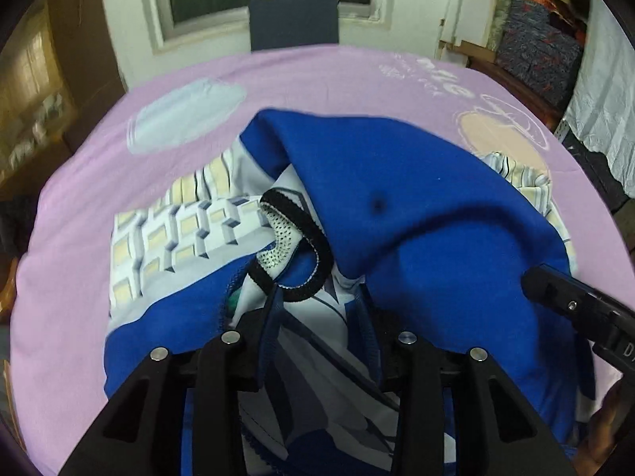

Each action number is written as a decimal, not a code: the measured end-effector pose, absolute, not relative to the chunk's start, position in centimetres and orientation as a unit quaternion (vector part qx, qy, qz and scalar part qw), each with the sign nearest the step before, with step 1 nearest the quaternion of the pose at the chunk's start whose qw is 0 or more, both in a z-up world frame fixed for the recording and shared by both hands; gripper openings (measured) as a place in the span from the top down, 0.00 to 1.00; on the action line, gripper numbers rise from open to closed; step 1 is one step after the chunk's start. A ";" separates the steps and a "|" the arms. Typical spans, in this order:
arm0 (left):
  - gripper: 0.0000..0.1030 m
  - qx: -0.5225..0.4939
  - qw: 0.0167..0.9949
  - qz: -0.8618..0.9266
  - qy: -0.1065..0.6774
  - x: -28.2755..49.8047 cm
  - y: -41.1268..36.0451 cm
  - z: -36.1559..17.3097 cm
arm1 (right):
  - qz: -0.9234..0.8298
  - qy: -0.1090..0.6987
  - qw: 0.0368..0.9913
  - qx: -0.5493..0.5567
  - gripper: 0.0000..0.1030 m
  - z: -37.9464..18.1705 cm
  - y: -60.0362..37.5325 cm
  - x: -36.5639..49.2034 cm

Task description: Fold large clothes

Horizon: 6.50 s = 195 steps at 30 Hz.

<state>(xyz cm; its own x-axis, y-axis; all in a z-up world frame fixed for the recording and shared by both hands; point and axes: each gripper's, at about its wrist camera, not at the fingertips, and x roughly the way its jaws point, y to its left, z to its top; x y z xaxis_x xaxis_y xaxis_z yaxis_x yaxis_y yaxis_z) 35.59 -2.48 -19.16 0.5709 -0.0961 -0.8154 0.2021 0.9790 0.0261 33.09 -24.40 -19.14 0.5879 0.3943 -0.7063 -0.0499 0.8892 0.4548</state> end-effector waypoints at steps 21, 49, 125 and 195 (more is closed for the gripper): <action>0.26 0.092 0.871 -0.125 0.466 30.1 -4.1 -19.7 | 0.195 0.471 0.836 0.202 0.67 -18.5 -22.1 25.5; 0.20 0.099 0.904 -0.094 0.405 20.5 0.4 -17.7 | 0.193 0.422 0.866 0.189 0.52 -16.0 -24.0 18.2; 0.46 -0.149 0.816 -0.293 0.475 11.1 10.4 -21.3 | 0.247 0.466 0.806 0.270 0.49 -20.3 -29.5 7.7; 0.90 -0.100 0.899 -0.230 0.359 29.2 8.4 -9.7 | 0.269 0.347 0.850 0.290 0.77 -9.5 -29.6 30.3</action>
